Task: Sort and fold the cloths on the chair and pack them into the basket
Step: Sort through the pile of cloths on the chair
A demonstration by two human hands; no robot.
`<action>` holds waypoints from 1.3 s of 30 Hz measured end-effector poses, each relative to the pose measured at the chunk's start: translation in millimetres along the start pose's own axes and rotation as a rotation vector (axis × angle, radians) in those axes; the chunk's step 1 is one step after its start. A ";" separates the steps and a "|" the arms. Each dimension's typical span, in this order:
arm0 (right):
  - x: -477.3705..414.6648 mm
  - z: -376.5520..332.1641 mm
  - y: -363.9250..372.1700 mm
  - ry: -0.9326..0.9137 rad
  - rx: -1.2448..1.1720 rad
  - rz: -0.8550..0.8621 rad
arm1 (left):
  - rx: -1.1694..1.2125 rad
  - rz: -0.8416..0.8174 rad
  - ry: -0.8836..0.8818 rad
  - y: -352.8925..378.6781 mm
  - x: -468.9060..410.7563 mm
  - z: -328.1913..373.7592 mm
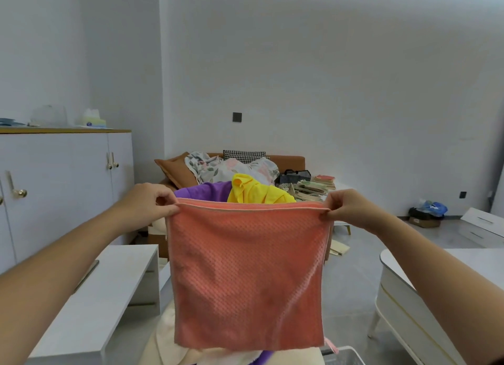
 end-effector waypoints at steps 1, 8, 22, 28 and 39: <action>-1.1 -0.6 1.0 -0.022 0.047 -0.024 | -0.009 -0.005 -0.003 -1.0 -0.1 -0.1; -0.1 -1.5 2.8 -0.151 -0.189 -0.075 | -0.059 -0.056 -0.058 -7.4 -1.9 -8.0; -11.8 5.7 0.2 -0.056 0.135 -0.118 | -0.235 -0.116 -0.058 -6.4 -13.7 -6.9; -44.5 12.7 8.9 -0.031 -0.246 0.005 | 0.144 0.058 -0.268 2.2 -38.9 -25.1; -59.0 19.4 23.6 0.013 -0.578 0.058 | 0.455 0.080 -0.333 15.0 -39.6 -41.6</action>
Point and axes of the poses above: each hand's wrist, its own x-axis away from the middle knuckle, its own y-axis out of the palm, z = x × y, the point moved 5 cm from there along -x, towards the middle knuckle, and after that the axes turned 15 degrees about -z, right-handed, at the moved point
